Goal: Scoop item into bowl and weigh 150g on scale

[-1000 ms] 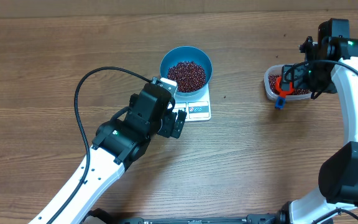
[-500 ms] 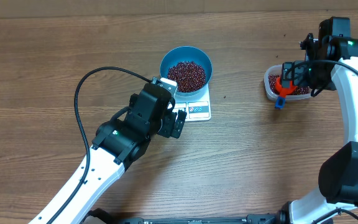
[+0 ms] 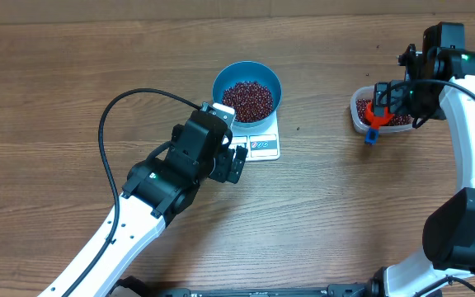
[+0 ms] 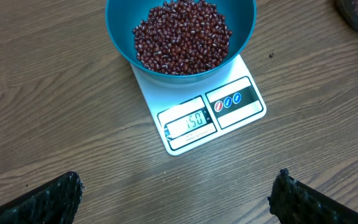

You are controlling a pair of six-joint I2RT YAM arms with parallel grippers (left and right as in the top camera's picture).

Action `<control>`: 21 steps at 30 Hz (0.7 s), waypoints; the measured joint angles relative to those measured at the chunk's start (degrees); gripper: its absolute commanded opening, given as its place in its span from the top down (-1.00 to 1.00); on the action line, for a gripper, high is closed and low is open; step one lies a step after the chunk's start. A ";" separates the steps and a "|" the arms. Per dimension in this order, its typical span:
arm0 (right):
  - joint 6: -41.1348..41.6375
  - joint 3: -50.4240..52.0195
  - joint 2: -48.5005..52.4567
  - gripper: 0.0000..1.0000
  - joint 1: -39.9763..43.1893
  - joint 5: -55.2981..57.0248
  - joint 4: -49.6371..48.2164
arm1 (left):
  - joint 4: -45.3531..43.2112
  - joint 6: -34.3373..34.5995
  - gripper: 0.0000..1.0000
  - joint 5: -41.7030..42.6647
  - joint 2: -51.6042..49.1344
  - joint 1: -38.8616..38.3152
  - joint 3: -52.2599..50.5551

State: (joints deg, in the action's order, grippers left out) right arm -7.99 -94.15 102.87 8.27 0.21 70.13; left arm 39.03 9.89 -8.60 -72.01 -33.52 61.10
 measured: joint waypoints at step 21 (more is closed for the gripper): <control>0.02 0.00 0.00 -1.00 0.00 -0.02 0.02 | 1.68 -0.02 -0.99 0.00 0.15 0.00 -0.02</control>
State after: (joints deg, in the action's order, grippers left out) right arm -7.97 -94.15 102.87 8.27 0.19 70.15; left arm 40.71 9.87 -8.60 -71.85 -33.52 61.08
